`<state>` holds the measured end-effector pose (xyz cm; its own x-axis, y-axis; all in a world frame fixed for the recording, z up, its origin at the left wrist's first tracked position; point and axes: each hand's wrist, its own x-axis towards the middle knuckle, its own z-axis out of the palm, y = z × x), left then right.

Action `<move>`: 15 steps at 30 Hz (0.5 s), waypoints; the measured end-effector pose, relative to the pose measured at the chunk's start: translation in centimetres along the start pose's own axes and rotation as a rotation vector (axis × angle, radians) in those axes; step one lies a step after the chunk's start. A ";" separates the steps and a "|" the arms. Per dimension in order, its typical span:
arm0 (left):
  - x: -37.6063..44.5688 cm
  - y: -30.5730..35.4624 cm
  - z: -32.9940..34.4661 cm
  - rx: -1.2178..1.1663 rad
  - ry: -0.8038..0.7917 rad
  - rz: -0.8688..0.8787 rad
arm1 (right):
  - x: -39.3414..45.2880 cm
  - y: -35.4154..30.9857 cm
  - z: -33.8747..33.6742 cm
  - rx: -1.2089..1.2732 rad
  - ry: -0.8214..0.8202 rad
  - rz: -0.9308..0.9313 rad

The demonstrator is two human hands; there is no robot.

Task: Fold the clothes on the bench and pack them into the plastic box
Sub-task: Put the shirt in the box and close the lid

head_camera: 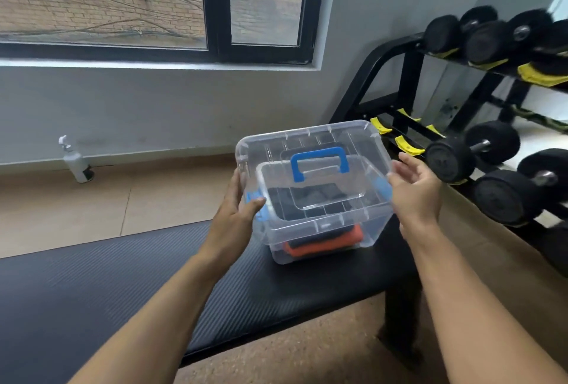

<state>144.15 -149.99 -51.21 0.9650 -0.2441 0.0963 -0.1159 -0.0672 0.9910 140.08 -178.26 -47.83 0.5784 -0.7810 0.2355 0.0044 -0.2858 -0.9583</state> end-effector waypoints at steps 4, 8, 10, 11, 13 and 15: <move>1.4 -0.2 1.8 0.017 -0.018 -0.088 | 0.9 1.9 -0.5 -0.201 -0.110 0.012; 3.1 -1.6 2.0 -0.015 -0.002 -0.200 | 1.1 2.2 -0.3 -0.280 -0.127 0.014; 3.2 -1.6 2.2 -0.005 -0.022 -0.227 | 1.0 2.1 -0.4 -0.278 -0.112 0.037; 2.9 -1.2 2.3 -0.008 0.005 -0.216 | 0.9 2.0 -0.4 -0.269 -0.107 0.047; 2.9 -1.1 2.2 0.010 0.110 -0.143 | 0.4 1.9 -0.5 -0.261 -0.132 0.039; 2.8 -1.0 1.3 0.032 0.241 -0.137 | -0.5 1.5 -0.3 -0.264 -0.194 0.014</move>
<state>146.65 -151.92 -52.01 0.9999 0.0063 -0.0154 0.0160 -0.1153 0.9932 139.55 -178.48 -49.35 0.7214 -0.6731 0.1631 -0.2016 -0.4294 -0.8803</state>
